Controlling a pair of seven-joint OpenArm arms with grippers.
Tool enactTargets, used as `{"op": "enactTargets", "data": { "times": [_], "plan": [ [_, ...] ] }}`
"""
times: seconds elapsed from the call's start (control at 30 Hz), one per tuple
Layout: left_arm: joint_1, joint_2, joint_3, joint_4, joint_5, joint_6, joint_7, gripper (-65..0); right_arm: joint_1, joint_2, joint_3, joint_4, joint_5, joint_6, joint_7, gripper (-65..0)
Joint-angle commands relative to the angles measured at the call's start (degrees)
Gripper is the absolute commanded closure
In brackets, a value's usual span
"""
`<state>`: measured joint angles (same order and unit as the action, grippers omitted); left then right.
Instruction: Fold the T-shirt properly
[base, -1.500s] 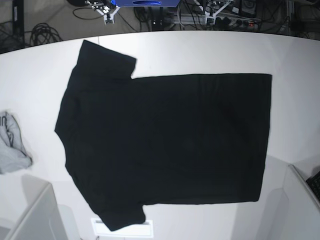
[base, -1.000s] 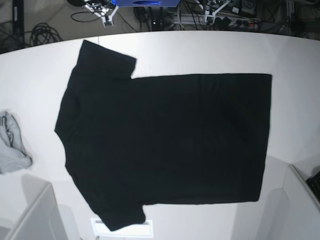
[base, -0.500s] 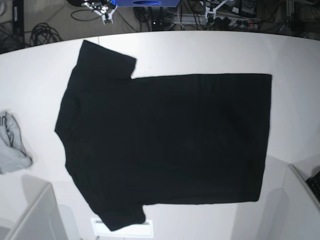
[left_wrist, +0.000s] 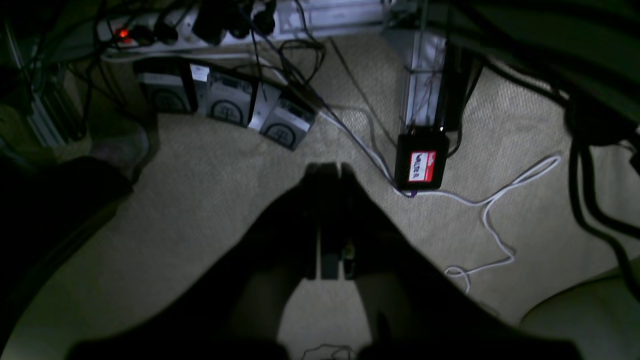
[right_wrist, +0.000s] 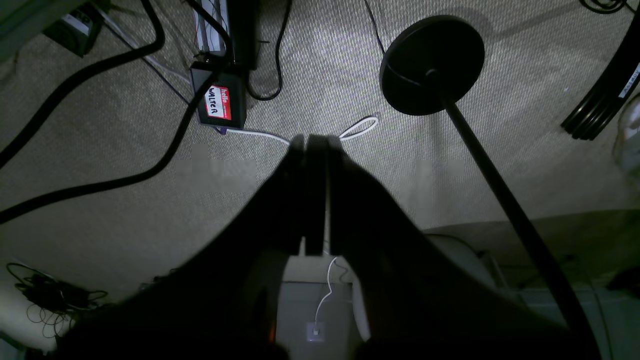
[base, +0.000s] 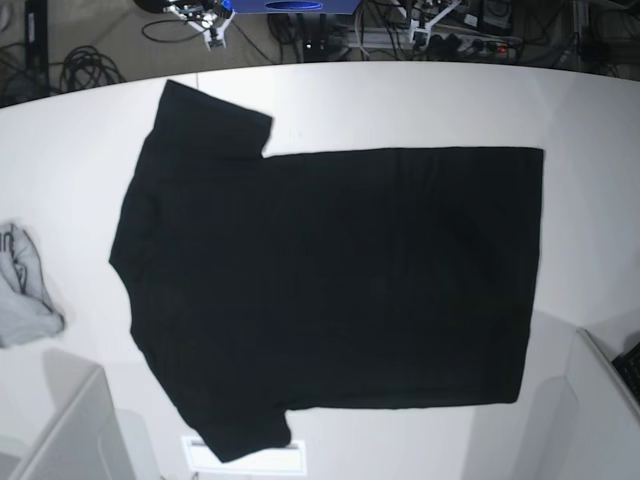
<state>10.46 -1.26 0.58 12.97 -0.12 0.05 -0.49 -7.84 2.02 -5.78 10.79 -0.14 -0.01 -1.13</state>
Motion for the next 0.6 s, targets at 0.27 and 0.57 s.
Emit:
{"op": "enactTargets", "data": {
  "times": [0.27,0.57],
  "plan": [
    [5.67,-1.25,0.17,5.36,0.52,0.17,0.10,0.0,-3.37,0.22,0.20,1.04,0.27,-0.12,5.65,0.0],
    [16.05,-4.24,0.17,20.65,-0.19,-7.04,0.10,0.0,-14.45,0.13,0.64,19.76,0.27,-0.12,1.43,0.0]
  ]
}}
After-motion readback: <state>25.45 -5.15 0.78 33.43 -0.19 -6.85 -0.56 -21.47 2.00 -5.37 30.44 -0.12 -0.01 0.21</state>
